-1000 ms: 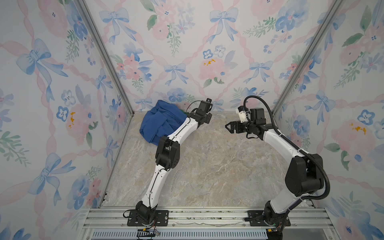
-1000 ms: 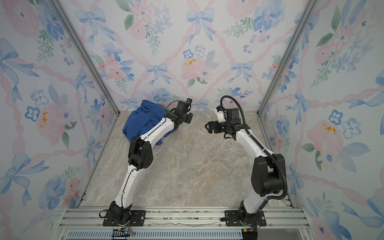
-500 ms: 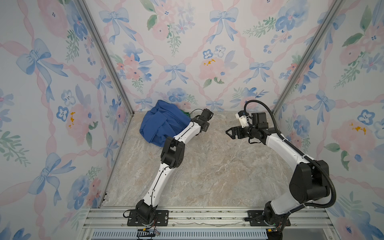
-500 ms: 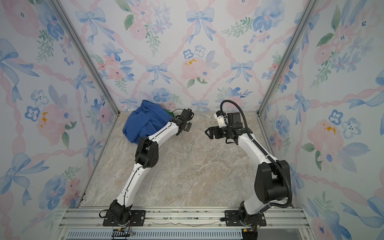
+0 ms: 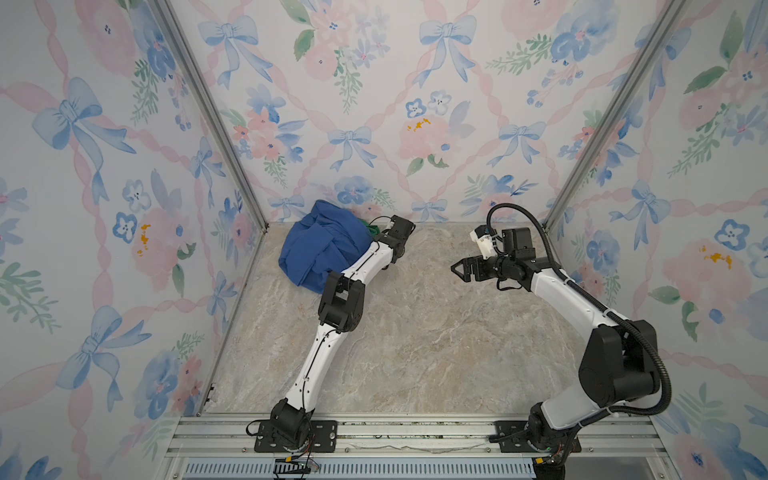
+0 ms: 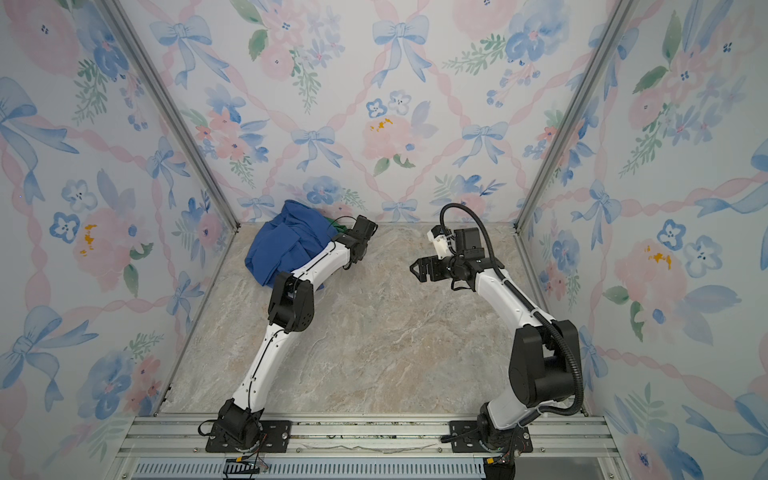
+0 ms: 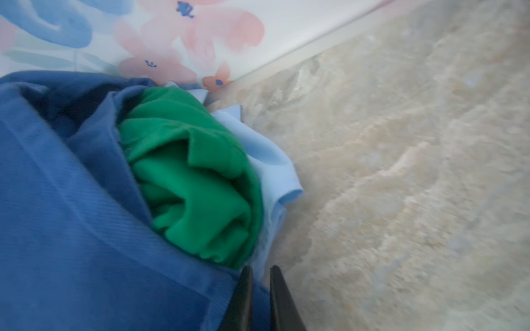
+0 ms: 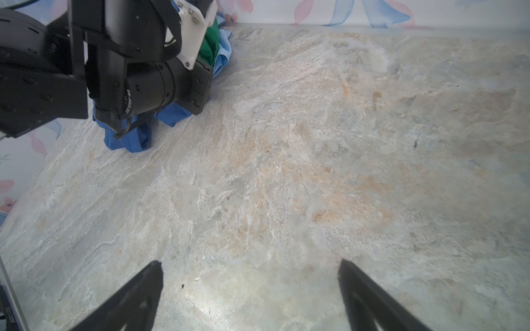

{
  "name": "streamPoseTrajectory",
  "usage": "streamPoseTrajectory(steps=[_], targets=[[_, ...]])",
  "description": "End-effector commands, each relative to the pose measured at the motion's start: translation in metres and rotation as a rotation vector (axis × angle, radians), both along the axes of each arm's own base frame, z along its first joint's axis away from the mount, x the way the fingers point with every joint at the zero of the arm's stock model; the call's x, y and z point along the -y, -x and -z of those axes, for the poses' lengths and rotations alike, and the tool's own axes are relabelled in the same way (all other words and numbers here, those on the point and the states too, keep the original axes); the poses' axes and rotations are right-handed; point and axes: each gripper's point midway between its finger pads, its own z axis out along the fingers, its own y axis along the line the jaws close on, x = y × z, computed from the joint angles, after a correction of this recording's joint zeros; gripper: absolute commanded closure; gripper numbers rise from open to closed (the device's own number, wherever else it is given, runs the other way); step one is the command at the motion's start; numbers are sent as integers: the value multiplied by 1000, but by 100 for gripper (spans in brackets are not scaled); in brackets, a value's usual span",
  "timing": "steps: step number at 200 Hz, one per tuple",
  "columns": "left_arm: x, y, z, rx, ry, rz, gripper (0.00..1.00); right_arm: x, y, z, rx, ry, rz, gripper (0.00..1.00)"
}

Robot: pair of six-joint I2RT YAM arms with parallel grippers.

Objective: Pick out a specific cloth from the pile
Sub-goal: 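Reach the left gripper into the clothes pile while the right arm moves forward, then lower the left gripper onto the light blue shirt edge and close it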

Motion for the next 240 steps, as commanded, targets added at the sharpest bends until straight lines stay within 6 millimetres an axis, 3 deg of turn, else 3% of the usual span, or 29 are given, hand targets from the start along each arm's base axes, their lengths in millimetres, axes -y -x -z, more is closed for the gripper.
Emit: streamPoseTrajectory(steps=[1, 51, 61, 67, 95, 126, 163, 183, 194, 199, 220, 223, 240], targets=[[-43, 0, -16, 34, 3, -133, 86, -6, 12, 0, -11, -15, -21, 3], [-101, 20, -34, 44, 30, -284, 86, -10, 12, 6, -24, -26, -28, 3], [-104, 22, -41, 47, 51, -285, 90, -11, 11, 6, -23, -27, -28, 3], [-104, 21, -44, 48, 58, -279, 100, -11, 11, 7, -26, -29, -29, 3], [-93, 13, -52, 50, 110, -228, 100, -14, 7, 8, -28, -40, -39, 3], [-84, 8, -78, 102, 111, -211, 100, -17, 4, 9, -32, -46, -48, 3], [-97, 20, -115, 160, 94, -248, 100, -19, 2, 12, -43, -59, -53, 3], [-104, 27, -118, 139, 70, -238, 100, -21, 0, 11, -44, -65, -59, 3], [-100, 32, -112, 108, 89, -206, 70, -22, 0, 9, -43, -69, -64, 3], [-98, 34, -110, 96, 101, -194, 63, -23, 0, 8, -41, -70, -66, 3], [-98, 41, -101, 62, 103, -182, 69, -23, 0, 7, -40, -73, -67, 3], [-98, 42, -100, 60, 103, -184, 69, -24, -2, 17, -62, -69, -67, 3], [-92, 40, -96, 51, 133, -167, 65, -25, -3, 20, -72, -73, -70, 3]])
